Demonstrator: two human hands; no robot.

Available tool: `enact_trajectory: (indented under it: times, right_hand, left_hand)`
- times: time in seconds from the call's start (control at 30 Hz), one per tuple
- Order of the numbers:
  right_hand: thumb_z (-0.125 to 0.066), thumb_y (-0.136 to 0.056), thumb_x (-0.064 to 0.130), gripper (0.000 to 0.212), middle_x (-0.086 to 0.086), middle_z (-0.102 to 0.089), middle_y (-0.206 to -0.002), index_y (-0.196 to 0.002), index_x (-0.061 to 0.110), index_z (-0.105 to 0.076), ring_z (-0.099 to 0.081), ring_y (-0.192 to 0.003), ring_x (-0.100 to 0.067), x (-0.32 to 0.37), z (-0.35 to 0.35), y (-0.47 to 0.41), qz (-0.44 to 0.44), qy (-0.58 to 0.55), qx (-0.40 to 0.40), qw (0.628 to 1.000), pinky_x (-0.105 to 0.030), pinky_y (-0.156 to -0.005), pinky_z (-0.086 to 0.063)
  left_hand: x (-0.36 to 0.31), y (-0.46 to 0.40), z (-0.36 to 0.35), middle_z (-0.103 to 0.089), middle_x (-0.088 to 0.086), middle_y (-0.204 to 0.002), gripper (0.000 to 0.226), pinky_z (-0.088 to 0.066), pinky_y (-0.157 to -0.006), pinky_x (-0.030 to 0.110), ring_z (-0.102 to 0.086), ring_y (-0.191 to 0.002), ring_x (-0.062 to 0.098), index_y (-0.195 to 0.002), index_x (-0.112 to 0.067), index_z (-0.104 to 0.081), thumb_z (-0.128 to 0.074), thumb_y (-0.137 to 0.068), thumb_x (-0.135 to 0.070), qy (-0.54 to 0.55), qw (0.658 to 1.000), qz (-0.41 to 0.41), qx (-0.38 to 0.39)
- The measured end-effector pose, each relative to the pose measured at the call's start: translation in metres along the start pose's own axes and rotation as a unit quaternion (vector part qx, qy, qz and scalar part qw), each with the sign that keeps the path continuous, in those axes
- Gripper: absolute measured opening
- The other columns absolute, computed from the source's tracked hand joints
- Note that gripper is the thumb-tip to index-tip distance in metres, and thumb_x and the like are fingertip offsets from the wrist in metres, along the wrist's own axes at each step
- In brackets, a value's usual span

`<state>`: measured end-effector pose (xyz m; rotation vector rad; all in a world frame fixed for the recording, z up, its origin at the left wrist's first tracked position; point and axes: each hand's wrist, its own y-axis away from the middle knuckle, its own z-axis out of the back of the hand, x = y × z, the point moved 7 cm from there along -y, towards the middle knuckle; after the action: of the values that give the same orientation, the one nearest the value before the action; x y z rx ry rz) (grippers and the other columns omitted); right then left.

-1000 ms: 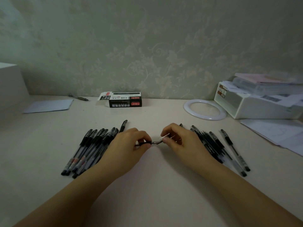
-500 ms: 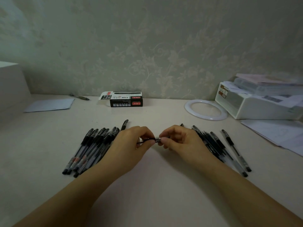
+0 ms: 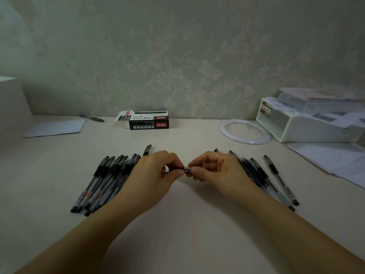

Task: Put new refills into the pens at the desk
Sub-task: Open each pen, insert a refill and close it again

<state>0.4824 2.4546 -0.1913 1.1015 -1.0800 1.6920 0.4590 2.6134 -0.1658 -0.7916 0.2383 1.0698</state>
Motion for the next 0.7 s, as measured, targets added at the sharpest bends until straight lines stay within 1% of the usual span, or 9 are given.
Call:
enact_trajectory:
  times: [0.17,0.4,0.6,0.7]
  right_hand:
    - [-0.072,-0.086,0.006,0.008,-0.011,-0.076,-0.082,-0.093,0.008,-0.073,-0.069,-0.072,-0.013,-0.0005,-0.0005,-0.001,0.0,0.004,0.002,1.0,-0.019,-0.072,-0.055]
    - [-0.072,-0.087,0.006,0.008,-0.008,-0.076,-0.081,-0.094,0.008,-0.073,-0.07,-0.072,-0.012,-0.0014,-0.0017,-0.0006,-0.004,0.003,0.006,1.0,-0.019,-0.071,-0.055]
    - [-0.074,-0.085,0.01,0.007,-0.008,-0.076,-0.081,-0.091,0.013,-0.074,-0.07,-0.075,-0.017,0.0023,0.0002,-0.0012,0.01,0.02,-0.004,1.0,-0.021,-0.073,-0.057]
    - [-0.074,-0.086,0.011,0.008,-0.007,-0.075,-0.081,-0.093,0.014,-0.073,-0.07,-0.075,-0.017,0.005,0.0018,-0.0024,0.021,0.015,-0.007,1.0,-0.02,-0.072,-0.056]
  left_hand:
    - [-0.0003,0.0005,0.0006,-0.061,-0.014,-0.073,0.008,-0.036,-0.066,0.006,-0.052,-0.076,0.001,-0.08,-0.03,-0.07,-0.069,-0.085,-0.023,-0.001,1.0,0.002,-0.006]
    - [-0.0015,0.0003,0.0003,-0.061,-0.014,-0.073,0.007,-0.036,-0.066,0.007,-0.052,-0.075,0.001,-0.083,-0.028,-0.071,-0.069,-0.085,-0.023,-0.004,1.0,-0.002,-0.004]
    - [-0.0035,0.0006,0.0021,-0.06,-0.016,-0.074,0.006,-0.037,-0.067,0.005,-0.053,-0.077,0.001,-0.083,-0.029,-0.07,-0.068,-0.086,-0.024,0.001,1.0,-0.008,-0.02]
    - [-0.0081,0.0017,0.0031,-0.059,-0.016,-0.076,0.004,-0.038,-0.069,0.004,-0.054,-0.081,0.0,-0.086,-0.027,-0.069,-0.067,-0.087,-0.024,-0.012,0.999,-0.025,-0.033]
